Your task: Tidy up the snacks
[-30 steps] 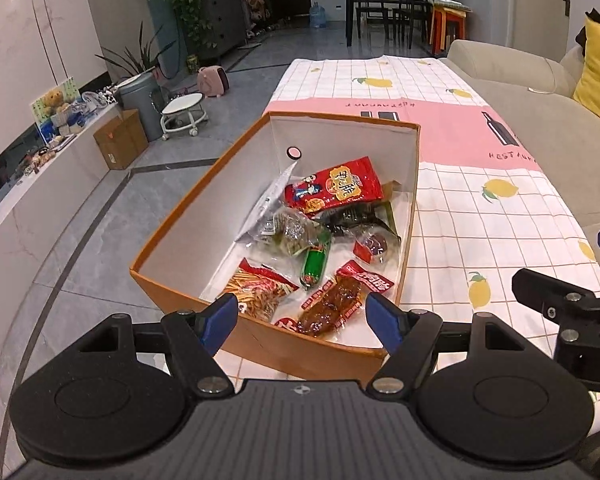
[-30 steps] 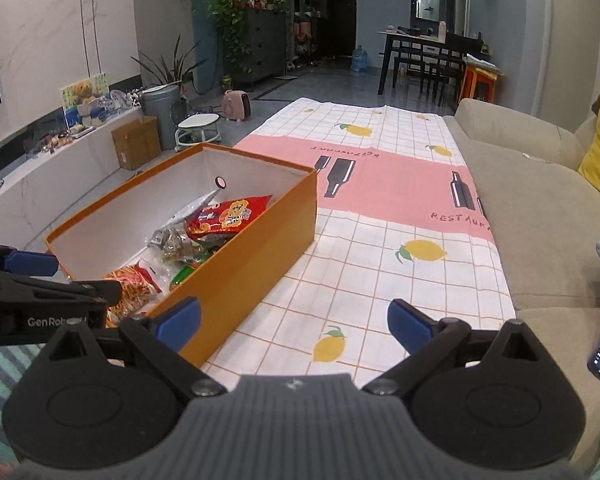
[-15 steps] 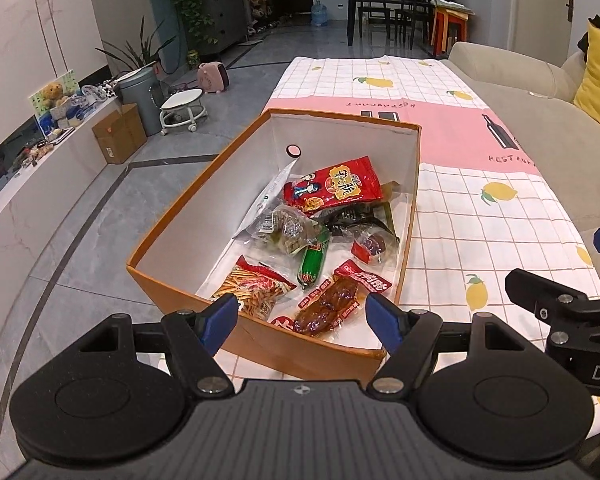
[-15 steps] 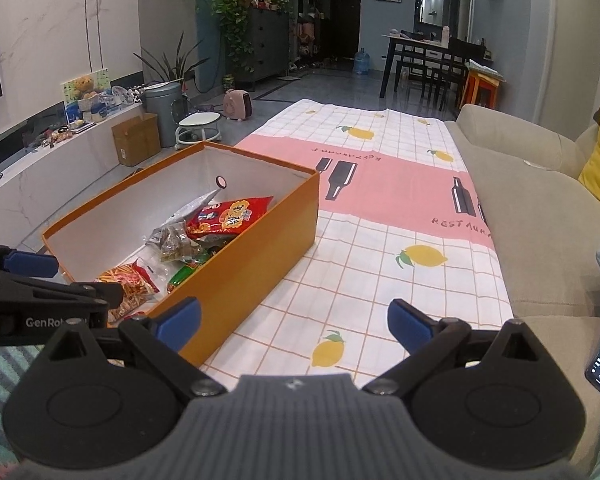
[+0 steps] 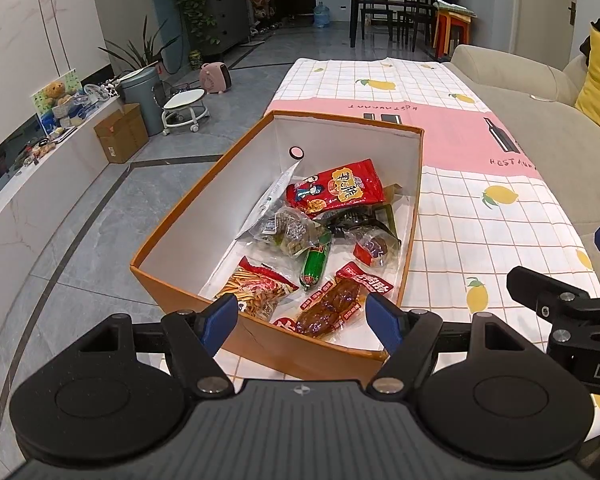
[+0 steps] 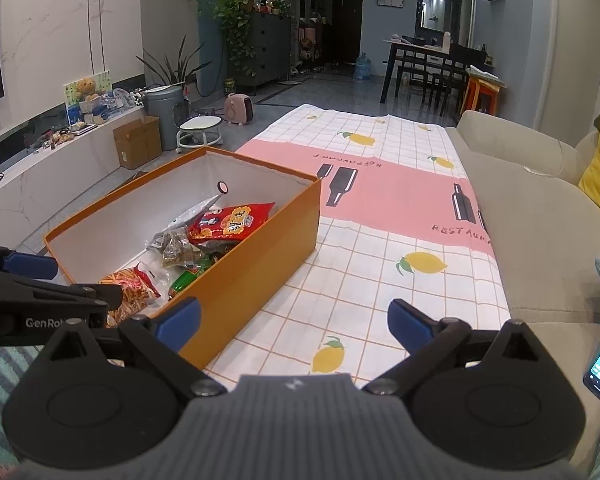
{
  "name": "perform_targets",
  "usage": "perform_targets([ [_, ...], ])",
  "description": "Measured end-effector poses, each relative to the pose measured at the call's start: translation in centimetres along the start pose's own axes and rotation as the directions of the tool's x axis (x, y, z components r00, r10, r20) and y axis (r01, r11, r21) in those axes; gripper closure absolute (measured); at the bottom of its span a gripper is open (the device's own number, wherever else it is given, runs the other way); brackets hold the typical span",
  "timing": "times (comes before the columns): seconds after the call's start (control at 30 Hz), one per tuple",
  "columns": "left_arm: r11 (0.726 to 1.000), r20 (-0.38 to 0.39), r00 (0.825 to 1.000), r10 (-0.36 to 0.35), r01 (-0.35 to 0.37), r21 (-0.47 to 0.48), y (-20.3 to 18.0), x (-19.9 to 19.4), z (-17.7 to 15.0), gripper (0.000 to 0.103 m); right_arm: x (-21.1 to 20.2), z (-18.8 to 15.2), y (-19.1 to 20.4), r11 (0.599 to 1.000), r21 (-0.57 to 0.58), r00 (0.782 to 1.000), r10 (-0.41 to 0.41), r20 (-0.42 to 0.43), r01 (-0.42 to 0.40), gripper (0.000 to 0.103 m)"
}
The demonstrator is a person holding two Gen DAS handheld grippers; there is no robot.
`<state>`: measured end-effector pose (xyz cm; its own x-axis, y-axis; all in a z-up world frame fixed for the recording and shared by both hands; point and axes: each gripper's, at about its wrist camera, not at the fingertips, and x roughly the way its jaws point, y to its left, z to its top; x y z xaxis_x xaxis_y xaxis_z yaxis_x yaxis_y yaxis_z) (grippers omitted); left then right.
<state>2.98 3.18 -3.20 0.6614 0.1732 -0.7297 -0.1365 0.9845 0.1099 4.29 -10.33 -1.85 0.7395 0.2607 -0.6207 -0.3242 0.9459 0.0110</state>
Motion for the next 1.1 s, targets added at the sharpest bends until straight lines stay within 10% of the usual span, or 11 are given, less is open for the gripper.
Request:
perform_targets([
  [1.1,1.0,0.002,1.0,0.011,-0.011,0.004,-0.56,-0.15,0.12,0.018,0.02,0.09,-0.07,1.0,0.002,1.0,-0.002,0.006,0.002,0.006],
])
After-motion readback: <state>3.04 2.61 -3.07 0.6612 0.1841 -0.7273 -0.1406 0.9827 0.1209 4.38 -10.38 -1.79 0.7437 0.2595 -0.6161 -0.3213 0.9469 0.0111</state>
